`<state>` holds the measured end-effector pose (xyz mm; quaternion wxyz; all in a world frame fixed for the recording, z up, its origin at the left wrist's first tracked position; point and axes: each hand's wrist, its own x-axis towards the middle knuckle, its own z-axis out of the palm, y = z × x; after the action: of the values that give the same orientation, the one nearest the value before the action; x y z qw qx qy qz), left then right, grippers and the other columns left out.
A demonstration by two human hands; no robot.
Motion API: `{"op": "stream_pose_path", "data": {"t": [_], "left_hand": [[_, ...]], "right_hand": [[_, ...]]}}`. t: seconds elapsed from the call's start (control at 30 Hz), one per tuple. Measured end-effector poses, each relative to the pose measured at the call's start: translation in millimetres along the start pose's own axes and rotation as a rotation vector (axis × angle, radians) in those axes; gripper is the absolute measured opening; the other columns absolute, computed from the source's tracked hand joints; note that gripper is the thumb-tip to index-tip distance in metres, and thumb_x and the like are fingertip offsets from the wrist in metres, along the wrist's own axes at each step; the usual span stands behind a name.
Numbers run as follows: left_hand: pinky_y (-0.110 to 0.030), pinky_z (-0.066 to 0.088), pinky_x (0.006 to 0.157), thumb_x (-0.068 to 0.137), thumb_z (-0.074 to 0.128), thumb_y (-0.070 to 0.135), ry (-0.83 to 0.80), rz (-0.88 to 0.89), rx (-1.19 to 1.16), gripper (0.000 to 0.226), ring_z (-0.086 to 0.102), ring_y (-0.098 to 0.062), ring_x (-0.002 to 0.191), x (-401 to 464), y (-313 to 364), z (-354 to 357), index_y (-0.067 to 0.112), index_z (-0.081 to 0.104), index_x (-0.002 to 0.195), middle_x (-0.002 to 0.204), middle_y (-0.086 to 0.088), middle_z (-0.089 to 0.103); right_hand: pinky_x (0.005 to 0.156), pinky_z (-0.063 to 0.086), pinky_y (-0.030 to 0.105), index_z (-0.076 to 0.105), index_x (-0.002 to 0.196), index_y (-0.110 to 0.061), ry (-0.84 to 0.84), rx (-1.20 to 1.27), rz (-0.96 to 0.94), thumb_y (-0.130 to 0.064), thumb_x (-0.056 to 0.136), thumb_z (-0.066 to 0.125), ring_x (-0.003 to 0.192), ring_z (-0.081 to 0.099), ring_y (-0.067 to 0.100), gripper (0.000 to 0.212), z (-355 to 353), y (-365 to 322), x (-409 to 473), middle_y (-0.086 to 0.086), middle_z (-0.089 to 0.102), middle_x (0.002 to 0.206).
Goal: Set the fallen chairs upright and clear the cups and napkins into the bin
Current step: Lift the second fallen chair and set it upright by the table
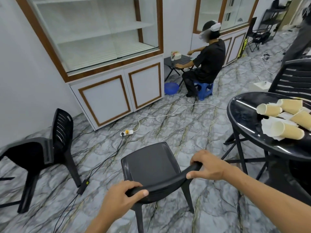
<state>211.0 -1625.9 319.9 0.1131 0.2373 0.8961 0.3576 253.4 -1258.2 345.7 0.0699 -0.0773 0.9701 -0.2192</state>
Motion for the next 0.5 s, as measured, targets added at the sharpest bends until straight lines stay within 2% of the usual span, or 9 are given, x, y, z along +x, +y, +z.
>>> {"op": "stream_pose_path", "data": {"t": [0.1, 0.17, 0.27, 0.33, 0.4, 0.5], "left_hand": [[-0.024, 0.05, 0.082, 0.063, 0.044, 0.095, -0.043, 0.039, -0.001, 0.041, 0.062, 0.0, 0.091, 3, 0, -4, 0.065, 0.063, 0.084, 0.099, 0.03, 0.066], [-0.022, 0.047, 0.083, 0.062, 0.043, 0.095, -0.064, 0.066, -0.003, 0.041, 0.061, 0.0, 0.094, 5, 0, -5, 0.066, 0.062, 0.084, 0.101, 0.031, 0.064], [-0.023, 0.047, 0.083, 0.066, 0.045, 0.092, -0.097, 0.089, 0.017, 0.046, 0.061, -0.001, 0.092, 9, -2, -6, 0.058, 0.067, 0.088, 0.095, 0.03, 0.068], [-0.025, 0.048, 0.08, 0.069, 0.048, 0.089, -0.124, 0.103, 0.016, 0.051, 0.062, -0.002, 0.089, 14, -4, -7, 0.05, 0.07, 0.091, 0.092, 0.025, 0.07], [-0.019, 0.046, 0.077, 0.068, 0.049, 0.089, -0.145, 0.114, 0.017, 0.051, 0.062, 0.0, 0.09, 22, -2, -11, 0.05, 0.072, 0.091, 0.093, 0.027, 0.07], [-0.014, 0.044, 0.079, 0.069, 0.049, 0.089, -0.185, 0.179, 0.002, 0.055, 0.062, 0.003, 0.094, 39, 3, -15, 0.047, 0.074, 0.094, 0.097, 0.034, 0.068]], "right_hand": [[0.073, 0.038, 0.022, 0.06, 0.072, -0.007, 0.035, 0.051, 0.001, -0.091, 0.068, 0.051, 0.072, 0.053, 0.024, 0.084, 5, -1, -4, 0.015, 0.061, 0.074], [0.08, 0.043, 0.028, 0.062, 0.075, -0.008, 0.051, 0.089, 0.035, -0.093, 0.065, 0.051, 0.079, 0.053, 0.022, 0.086, 8, -1, -12, 0.013, 0.062, 0.079], [0.084, 0.045, 0.034, 0.063, 0.076, -0.012, 0.096, 0.114, 0.088, -0.094, 0.061, 0.054, 0.085, 0.048, 0.014, 0.084, 15, -2, -25, 0.009, 0.059, 0.082], [0.082, 0.044, 0.032, 0.063, 0.074, -0.009, 0.131, 0.119, 0.103, -0.094, 0.06, 0.054, 0.082, 0.049, 0.017, 0.087, 19, -5, -33, 0.013, 0.06, 0.079], [0.079, 0.044, 0.033, 0.06, 0.071, -0.006, 0.175, 0.116, 0.127, -0.094, 0.061, 0.055, 0.078, 0.049, 0.02, 0.088, 20, -8, -41, 0.018, 0.06, 0.076], [0.07, 0.043, 0.035, 0.056, 0.067, -0.008, 0.234, 0.114, 0.181, -0.091, 0.063, 0.057, 0.071, 0.049, 0.021, 0.083, 24, -13, -55, 0.015, 0.057, 0.072]]}}
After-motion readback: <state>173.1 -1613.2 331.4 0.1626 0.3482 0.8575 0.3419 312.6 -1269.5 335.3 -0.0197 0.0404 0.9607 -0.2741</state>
